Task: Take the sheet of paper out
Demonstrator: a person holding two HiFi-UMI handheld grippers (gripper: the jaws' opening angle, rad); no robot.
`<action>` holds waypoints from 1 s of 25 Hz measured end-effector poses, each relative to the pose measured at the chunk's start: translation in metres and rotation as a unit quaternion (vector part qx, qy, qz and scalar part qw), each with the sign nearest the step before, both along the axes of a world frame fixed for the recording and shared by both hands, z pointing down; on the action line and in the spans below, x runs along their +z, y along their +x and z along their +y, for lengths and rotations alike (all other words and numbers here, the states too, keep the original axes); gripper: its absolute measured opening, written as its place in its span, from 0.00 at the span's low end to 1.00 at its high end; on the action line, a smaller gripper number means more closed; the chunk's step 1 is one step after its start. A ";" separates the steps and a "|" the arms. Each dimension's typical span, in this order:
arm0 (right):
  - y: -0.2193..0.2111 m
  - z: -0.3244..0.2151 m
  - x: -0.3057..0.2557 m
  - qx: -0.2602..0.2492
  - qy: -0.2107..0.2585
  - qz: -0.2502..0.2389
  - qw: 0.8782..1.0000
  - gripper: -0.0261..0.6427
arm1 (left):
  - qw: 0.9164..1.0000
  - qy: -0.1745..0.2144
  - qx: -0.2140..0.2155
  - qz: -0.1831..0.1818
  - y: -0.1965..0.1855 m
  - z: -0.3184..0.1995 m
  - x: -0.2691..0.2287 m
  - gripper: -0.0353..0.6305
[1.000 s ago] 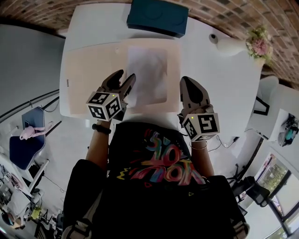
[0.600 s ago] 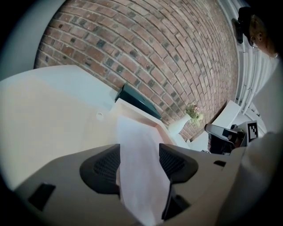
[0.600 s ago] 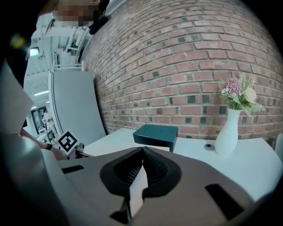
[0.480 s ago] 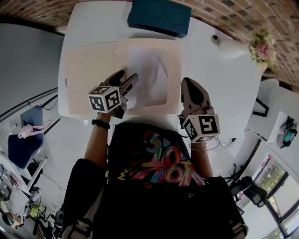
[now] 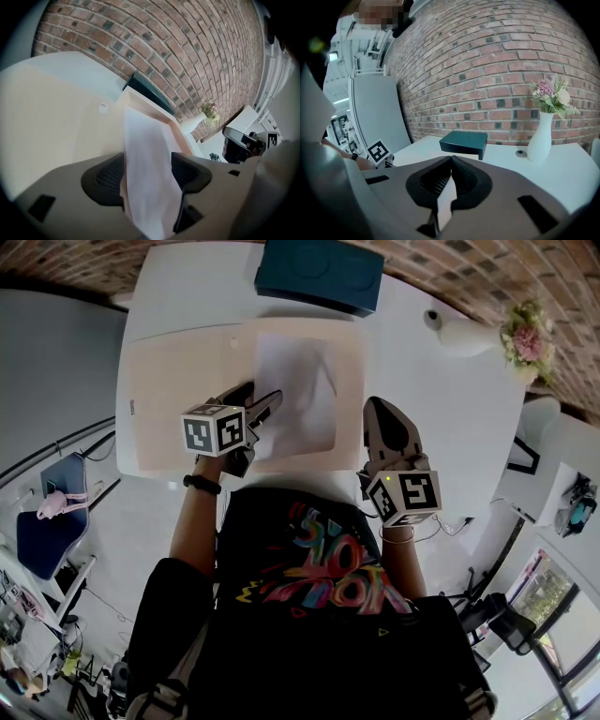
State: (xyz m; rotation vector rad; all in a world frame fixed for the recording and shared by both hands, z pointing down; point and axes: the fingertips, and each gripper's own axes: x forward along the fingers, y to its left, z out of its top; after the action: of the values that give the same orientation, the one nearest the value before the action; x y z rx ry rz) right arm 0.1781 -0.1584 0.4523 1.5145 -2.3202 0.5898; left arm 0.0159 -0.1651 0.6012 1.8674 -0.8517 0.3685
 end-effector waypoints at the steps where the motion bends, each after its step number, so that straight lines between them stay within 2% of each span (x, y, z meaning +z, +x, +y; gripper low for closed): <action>1: 0.000 0.000 0.001 0.000 -0.001 0.000 1.000 0.07 | 1.000 -0.001 0.000 0.003 0.000 0.000 0.000 0.50; 8: 0.002 -0.002 0.000 0.000 0.000 0.000 1.000 0.07 | 0.999 -0.007 0.010 0.045 0.005 -0.001 -0.008 0.50; 11: 0.003 -0.002 0.001 0.001 -0.002 -0.002 1.000 0.07 | 0.997 -0.004 0.012 0.078 0.006 0.001 -0.013 0.50; 15: 0.000 -0.001 0.000 0.000 -0.003 -0.005 1.000 0.07 | 0.990 -0.016 0.018 0.139 0.007 0.005 -0.024 0.50; 21: -0.005 0.001 -0.001 -0.003 -0.003 -0.010 1.000 0.07 | 0.979 -0.027 0.061 0.191 0.019 0.022 -0.033 0.50; 23: -0.007 0.002 -0.002 -0.005 -0.002 -0.009 1.000 0.07 | 0.978 -0.020 0.063 0.200 0.022 0.021 -0.037 0.50; 25: -0.008 0.003 -0.002 -0.006 -0.002 -0.008 1.000 0.07 | 0.979 -0.017 0.060 0.192 0.024 0.018 -0.034 0.50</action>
State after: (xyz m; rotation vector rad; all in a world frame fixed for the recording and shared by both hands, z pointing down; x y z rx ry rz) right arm 0.1705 -0.1553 0.4504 1.4994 -2.3364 0.6055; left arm 0.0398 -0.1467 0.5672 1.8809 -0.4695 0.0874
